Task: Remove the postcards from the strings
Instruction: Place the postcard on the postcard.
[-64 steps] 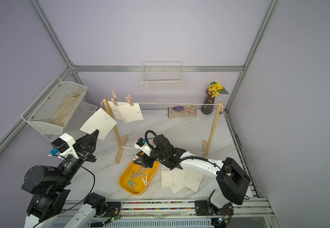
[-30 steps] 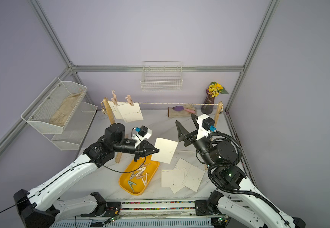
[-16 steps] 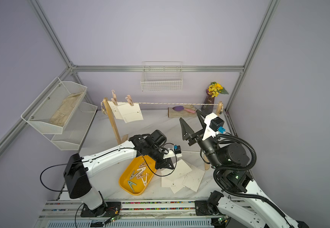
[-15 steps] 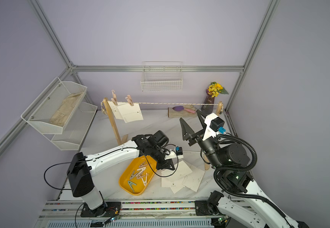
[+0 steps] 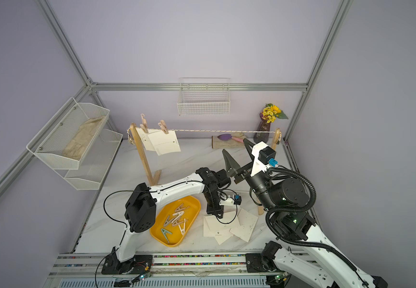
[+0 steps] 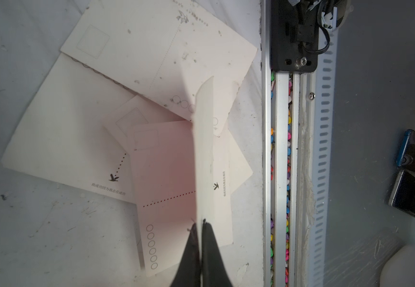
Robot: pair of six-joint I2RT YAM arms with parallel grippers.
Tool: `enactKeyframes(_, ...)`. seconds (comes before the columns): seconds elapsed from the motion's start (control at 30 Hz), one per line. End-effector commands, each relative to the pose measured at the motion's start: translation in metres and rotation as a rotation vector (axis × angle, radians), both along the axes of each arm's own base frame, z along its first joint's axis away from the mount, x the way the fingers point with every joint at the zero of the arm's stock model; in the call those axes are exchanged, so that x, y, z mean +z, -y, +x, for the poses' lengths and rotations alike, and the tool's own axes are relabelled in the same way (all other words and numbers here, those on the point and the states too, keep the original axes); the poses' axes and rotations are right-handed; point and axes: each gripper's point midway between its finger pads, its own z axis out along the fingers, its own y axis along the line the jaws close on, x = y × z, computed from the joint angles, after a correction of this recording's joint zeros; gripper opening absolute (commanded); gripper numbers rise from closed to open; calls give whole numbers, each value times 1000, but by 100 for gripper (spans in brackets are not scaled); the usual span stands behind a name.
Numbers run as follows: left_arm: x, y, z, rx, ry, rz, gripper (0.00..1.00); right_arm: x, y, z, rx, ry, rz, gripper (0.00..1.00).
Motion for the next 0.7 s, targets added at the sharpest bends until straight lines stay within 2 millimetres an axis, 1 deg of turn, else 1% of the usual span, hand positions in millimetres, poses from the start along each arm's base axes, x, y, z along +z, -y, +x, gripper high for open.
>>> enactKeyframes(0.0, 17, 5, 9, -32, 67, -11, 0, 4, 3, -4, 1, 17, 5, 80)
enactKeyframes(0.03, 16, 4, 12, -28, 81, 0, 0, 4, 3, -4, 1, 18, 5, 80)
enactKeyframes(0.13, 14, 1, 26, -18, 156, 32, 11, 2, 3, -5, 5, 14, 6, 80)
enactKeyframes(0.2, 15, -1, 36, -6, 209, 51, 13, 1, 3, -5, 6, 8, 4, 80)
enactKeyframes(0.23, 17, -2, 41, 5, 238, 57, 16, 0, 3, -4, 9, 4, 3, 80)
enactKeyframes(0.33, 27, 2, 48, 14, 285, 25, 33, -2, 2, -4, 9, -3, 2, 80)
enactKeyframes(0.4, 35, 4, 51, 24, 310, 8, 37, -1, 2, -3, 10, -7, 0, 80)
enactKeyframes(0.47, 44, 4, 54, 34, 336, -7, 40, -2, 2, -3, 11, -13, 0, 80)
enactKeyframes(0.57, 62, 2, 66, 73, 416, -57, 42, -5, 1, 0, 4, -20, -1, 81)
enactKeyframes(0.67, 98, -1, 85, 158, 549, -185, 45, -7, -4, 3, 15, -45, -13, 82)
